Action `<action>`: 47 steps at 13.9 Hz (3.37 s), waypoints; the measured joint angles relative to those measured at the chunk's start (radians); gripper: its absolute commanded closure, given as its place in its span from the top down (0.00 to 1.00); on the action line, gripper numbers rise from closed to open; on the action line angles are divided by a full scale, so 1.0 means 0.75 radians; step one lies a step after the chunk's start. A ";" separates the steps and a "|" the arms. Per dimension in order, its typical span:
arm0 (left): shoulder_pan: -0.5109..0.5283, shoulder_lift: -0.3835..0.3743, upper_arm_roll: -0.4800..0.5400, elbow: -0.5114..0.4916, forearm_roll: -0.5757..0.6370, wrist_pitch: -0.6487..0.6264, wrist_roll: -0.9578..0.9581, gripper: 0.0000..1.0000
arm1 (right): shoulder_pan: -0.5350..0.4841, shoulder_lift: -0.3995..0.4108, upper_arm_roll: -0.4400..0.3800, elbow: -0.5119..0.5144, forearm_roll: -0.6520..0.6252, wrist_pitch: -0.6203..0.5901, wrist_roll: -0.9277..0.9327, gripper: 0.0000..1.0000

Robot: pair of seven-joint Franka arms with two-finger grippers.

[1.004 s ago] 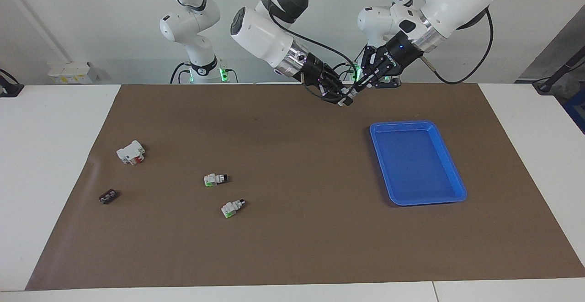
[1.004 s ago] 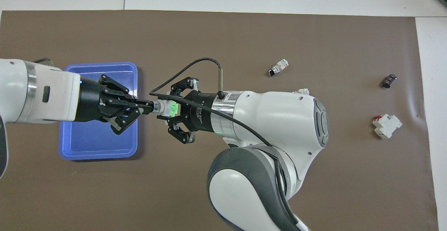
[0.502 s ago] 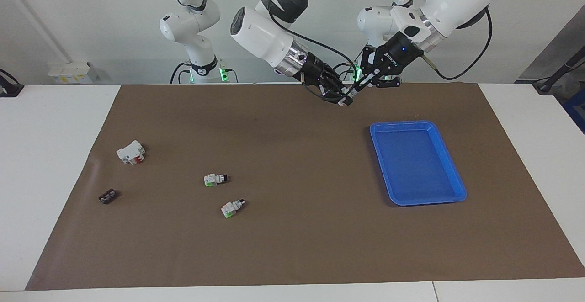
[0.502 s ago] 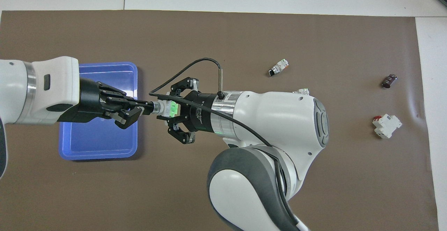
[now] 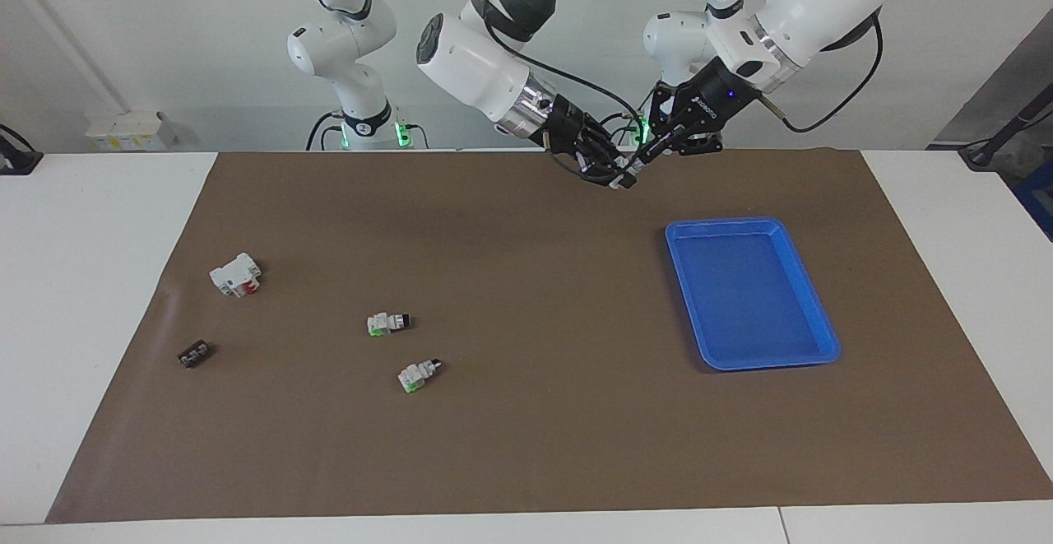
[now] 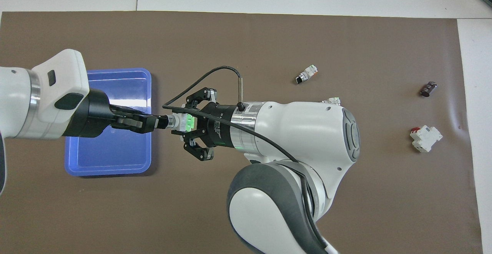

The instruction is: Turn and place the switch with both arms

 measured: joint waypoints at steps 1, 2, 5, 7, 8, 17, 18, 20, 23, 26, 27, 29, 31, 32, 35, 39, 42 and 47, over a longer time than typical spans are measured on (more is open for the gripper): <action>0.000 0.000 0.000 0.000 0.000 -0.002 -0.019 0.00 | 0.000 0.000 0.000 0.000 0.000 -0.001 0.000 0.00; 0.000 0.000 0.000 0.000 0.000 -0.003 -0.035 0.00 | 0.000 0.000 0.000 0.000 0.000 -0.002 0.000 0.00; 0.000 -0.001 0.000 0.000 0.001 -0.006 -0.098 0.00 | 0.000 0.000 0.001 -0.001 0.000 -0.003 0.000 0.00; 0.000 -0.001 -0.001 0.000 0.001 -0.007 -0.164 0.00 | 0.000 0.000 0.001 -0.001 0.000 -0.004 0.000 0.00; 0.000 -0.002 -0.002 0.000 0.001 -0.007 -0.218 0.00 | 0.000 0.000 0.001 -0.001 0.000 -0.005 0.000 0.00; 0.000 -0.008 -0.007 -0.001 0.005 -0.013 -0.444 0.00 | 0.000 -0.006 0.001 -0.006 0.000 -0.014 0.000 0.07; 0.000 -0.008 -0.007 -0.001 0.005 -0.013 -0.446 0.00 | 0.000 -0.006 0.001 -0.007 0.000 -0.014 0.000 0.07; 0.000 -0.008 -0.007 -0.001 0.005 -0.014 -0.448 0.00 | 0.000 -0.006 0.001 -0.007 0.000 -0.015 0.000 0.07; 0.000 -0.008 -0.006 -0.002 0.005 -0.014 -0.449 0.00 | 0.000 -0.006 0.001 -0.007 0.000 -0.015 0.000 0.07; 0.000 -0.008 -0.006 -0.002 0.005 -0.015 -0.449 0.00 | 0.000 -0.006 0.001 -0.007 0.000 -0.015 0.000 0.09; 0.000 -0.008 -0.006 -0.002 0.005 -0.015 -0.449 0.00 | 0.000 -0.006 0.001 -0.007 0.000 -0.015 0.000 0.22; 0.000 -0.008 -0.006 -0.002 0.005 -0.015 -0.449 0.00 | 0.000 -0.006 0.001 -0.007 0.000 -0.015 0.000 1.00; 0.000 -0.010 -0.007 -0.005 0.005 -0.027 -0.453 0.00 | 0.000 -0.007 -0.002 -0.006 -0.006 -0.014 0.000 1.00; 0.000 -0.011 -0.007 -0.007 0.006 -0.031 -0.453 0.00 | 0.000 -0.008 -0.003 -0.005 -0.013 -0.013 0.000 1.00; 0.000 -0.012 -0.006 -0.008 0.006 -0.035 -0.453 0.00 | -0.001 -0.018 -0.004 -0.004 -0.026 -0.018 0.000 1.00; 0.008 -0.012 0.004 -0.012 0.025 -0.038 -0.464 0.00 | -0.041 -0.066 -0.012 -0.007 -0.226 -0.156 -0.011 1.00; 0.028 -0.013 0.007 -0.025 0.169 -0.044 -0.467 0.00 | -0.117 -0.129 -0.015 -0.007 -0.467 -0.244 -0.119 1.00; 0.069 -0.072 0.009 -0.154 0.390 -0.036 -0.466 0.00 | -0.241 -0.200 -0.024 -0.007 -0.991 -0.397 -0.495 1.00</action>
